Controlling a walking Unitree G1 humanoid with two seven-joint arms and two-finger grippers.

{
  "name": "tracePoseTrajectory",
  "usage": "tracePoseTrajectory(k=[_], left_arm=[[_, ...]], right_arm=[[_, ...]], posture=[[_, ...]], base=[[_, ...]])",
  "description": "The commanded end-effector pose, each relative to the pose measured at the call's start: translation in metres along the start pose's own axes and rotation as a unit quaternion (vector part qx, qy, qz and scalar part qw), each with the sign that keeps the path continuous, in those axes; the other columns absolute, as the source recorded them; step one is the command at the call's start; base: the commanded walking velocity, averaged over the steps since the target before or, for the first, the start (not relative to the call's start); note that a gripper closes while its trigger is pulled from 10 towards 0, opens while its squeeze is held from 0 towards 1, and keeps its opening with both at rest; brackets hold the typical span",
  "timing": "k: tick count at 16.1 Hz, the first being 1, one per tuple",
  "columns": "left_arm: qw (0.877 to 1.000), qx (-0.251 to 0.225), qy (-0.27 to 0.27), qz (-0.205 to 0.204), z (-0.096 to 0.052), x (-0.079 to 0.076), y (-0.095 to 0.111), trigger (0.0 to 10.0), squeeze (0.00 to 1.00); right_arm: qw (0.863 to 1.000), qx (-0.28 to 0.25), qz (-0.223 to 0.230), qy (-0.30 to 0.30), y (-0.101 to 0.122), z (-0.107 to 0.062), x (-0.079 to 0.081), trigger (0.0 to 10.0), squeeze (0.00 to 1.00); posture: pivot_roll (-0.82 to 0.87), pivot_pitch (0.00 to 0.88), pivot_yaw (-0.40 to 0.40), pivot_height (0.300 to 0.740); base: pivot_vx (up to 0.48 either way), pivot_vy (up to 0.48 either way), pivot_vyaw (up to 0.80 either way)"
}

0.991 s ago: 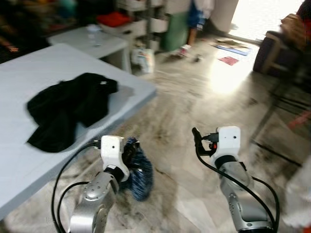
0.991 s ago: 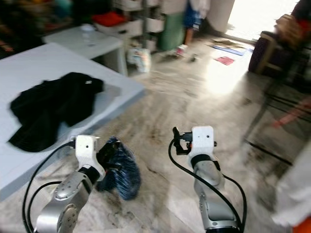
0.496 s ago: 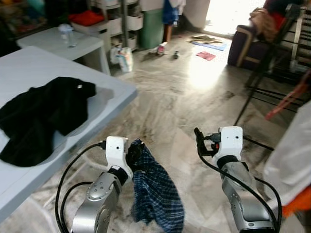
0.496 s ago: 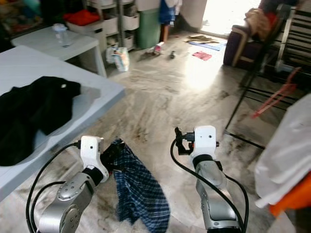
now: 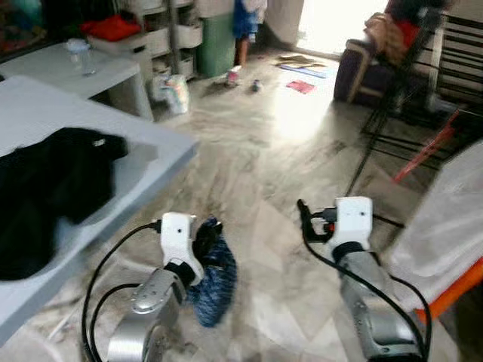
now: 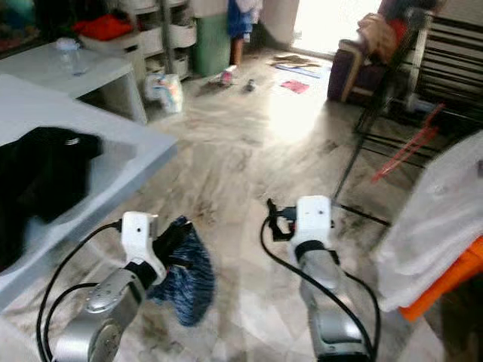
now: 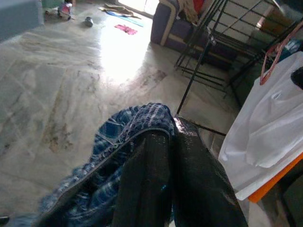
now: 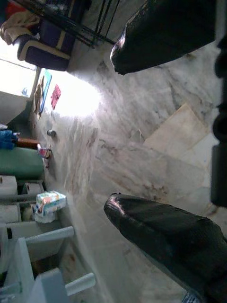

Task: Hang hanger

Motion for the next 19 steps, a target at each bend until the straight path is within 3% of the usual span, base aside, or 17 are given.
tracePoseTrajectory(k=[1, 12, 15, 19], left_arm=[[1.0, -0.007, -0.02, 0.002, 0.002, -0.01, 0.004, 10.0, 0.0], [1.0, -0.002, -0.011, 0.002, -0.005, -0.003, 0.004, 10.0, 0.0], [1.0, 0.002, 0.024, 0.012, -0.003, 0.004, 0.004, 10.0, 0.0], [1.0, -0.001, 0.027, -0.008, -0.002, 0.009, 0.007, 10.0, 0.0]], right_arm=[[1.0, 0.005, -0.004, -0.011, -0.001, -0.001, -0.008, 10.0, 0.0], [1.0, 0.008, -0.014, -0.014, -0.003, -0.003, -0.012, 10.0, 0.0], [1.0, 0.011, -0.011, -0.016, -0.005, -0.005, -0.012, 10.0, 0.0], [1.0, 0.012, -0.01, -0.019, -0.006, -0.005, -0.012, 10.0, 0.0]], posture=[[-0.02, 0.0, -0.042, 0.74], [-0.02, 0.0, -0.04, 0.74], [-0.02, 0.0, -0.037, 0.74], [-0.02, 0.0, -0.031, 0.74]], base=[[0.0, -0.375, 0.0], [0.0, -0.378, 0.0], [0.0, 0.0, 0.0], [0.0, 0.0, 0.0]])
Point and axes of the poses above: a point about 5 cm out from each wrist's last joint towards the gripper, its own z axis pointing out of the wrist towards the gripper, its own y axis along the axis of the wrist's last joint, x = y × z, the point moved 4 cm from there along z, pointing out of the wrist towards the gripper, and after that the axes turned 3 degrees about -z, right-handed, at the moved point
